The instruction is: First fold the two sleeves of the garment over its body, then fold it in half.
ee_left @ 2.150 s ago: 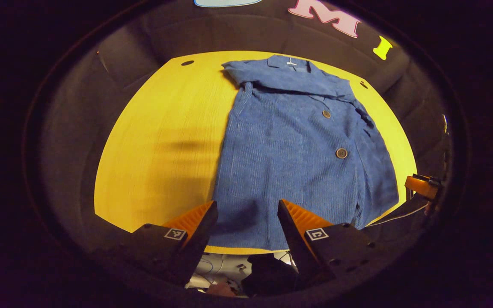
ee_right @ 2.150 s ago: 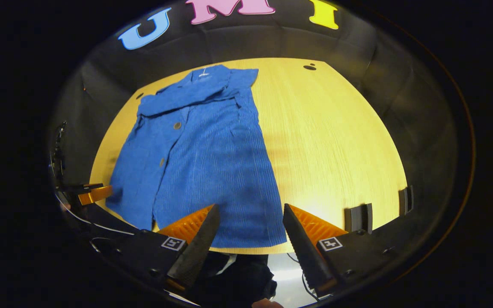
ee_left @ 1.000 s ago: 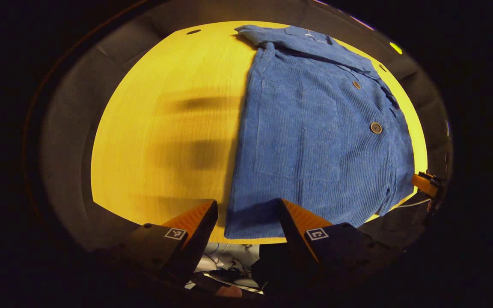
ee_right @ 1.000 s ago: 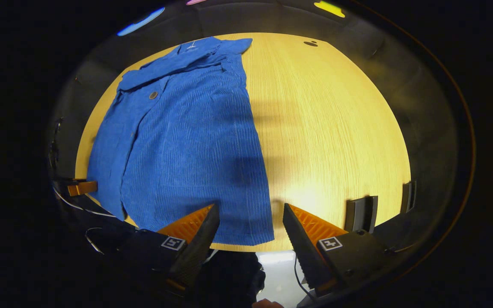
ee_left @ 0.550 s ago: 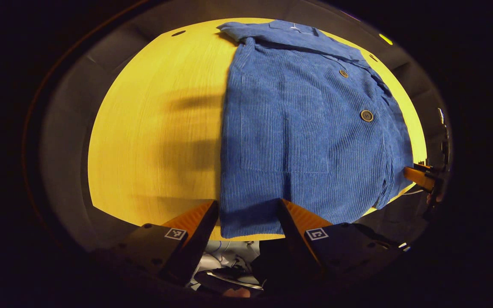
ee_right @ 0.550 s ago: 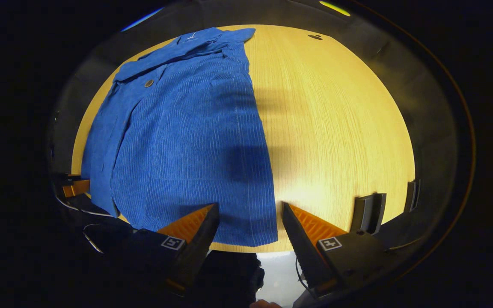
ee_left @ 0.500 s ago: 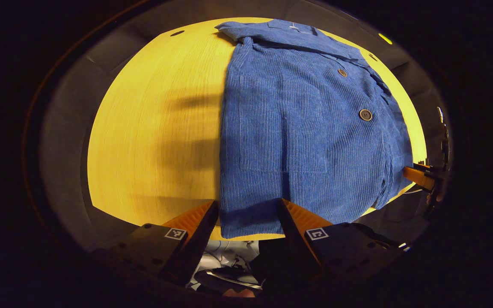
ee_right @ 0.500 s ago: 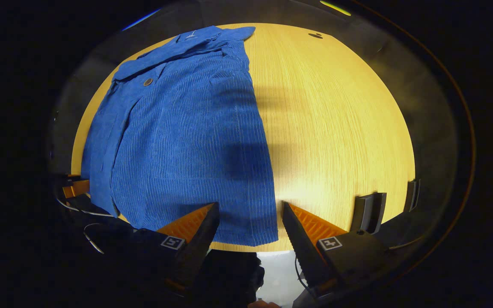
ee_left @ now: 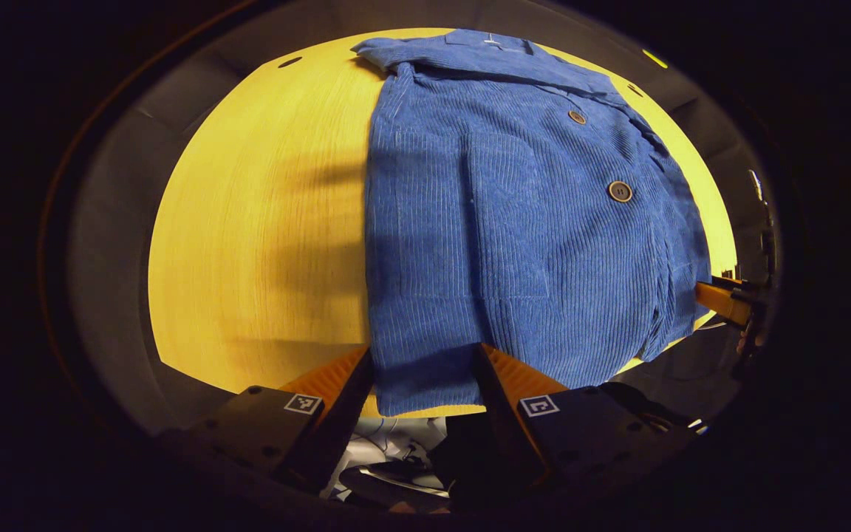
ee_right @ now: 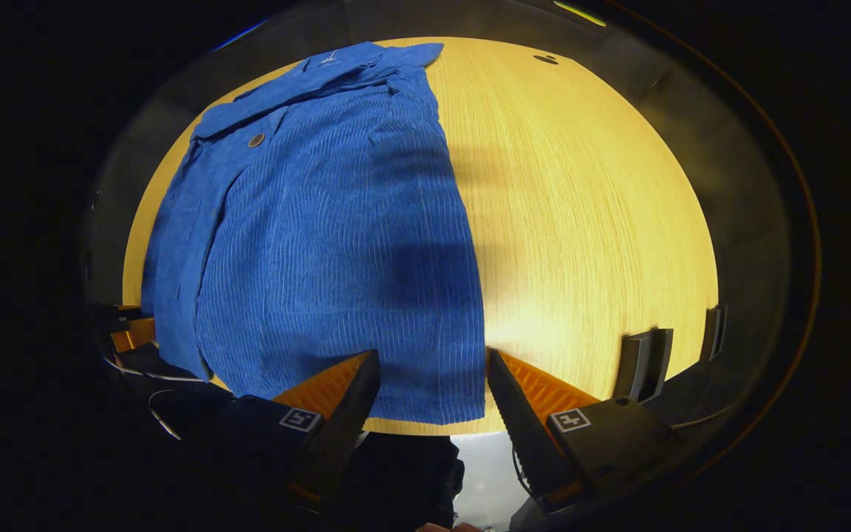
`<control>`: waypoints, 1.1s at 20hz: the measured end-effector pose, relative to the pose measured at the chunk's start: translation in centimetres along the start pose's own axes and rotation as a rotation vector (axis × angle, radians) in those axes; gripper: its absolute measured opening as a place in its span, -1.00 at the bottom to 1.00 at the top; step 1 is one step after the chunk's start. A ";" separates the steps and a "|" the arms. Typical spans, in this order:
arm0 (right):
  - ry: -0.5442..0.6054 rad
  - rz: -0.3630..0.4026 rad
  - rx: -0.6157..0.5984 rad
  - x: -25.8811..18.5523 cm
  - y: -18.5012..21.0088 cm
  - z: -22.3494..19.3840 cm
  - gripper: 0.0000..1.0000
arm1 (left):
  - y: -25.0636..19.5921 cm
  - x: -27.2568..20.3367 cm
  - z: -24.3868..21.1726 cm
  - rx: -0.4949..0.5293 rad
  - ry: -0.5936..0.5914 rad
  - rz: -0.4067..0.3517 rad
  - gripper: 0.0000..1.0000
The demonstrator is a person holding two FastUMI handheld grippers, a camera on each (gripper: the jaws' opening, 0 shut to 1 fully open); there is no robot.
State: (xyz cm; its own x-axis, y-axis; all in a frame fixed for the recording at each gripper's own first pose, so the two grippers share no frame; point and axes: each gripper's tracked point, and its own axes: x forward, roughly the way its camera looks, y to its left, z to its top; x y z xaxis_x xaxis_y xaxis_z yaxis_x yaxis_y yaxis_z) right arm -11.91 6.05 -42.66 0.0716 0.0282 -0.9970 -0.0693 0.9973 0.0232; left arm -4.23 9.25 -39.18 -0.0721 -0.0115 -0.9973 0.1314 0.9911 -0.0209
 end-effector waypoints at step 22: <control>0.000 0.023 -0.001 0.4 3.3 0.2 -0.77 | -1.3 0.2 0.7 -0.014 -0.005 -0.040 -0.64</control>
State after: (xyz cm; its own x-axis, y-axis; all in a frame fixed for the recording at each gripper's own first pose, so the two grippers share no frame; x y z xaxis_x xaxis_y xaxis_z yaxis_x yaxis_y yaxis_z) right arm -11.91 9.31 -42.93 0.0699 0.0511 -0.9962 -0.0719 0.9963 0.0461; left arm -3.74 7.88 -39.39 -0.0722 -0.0518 -0.9960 0.1145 0.9916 -0.0599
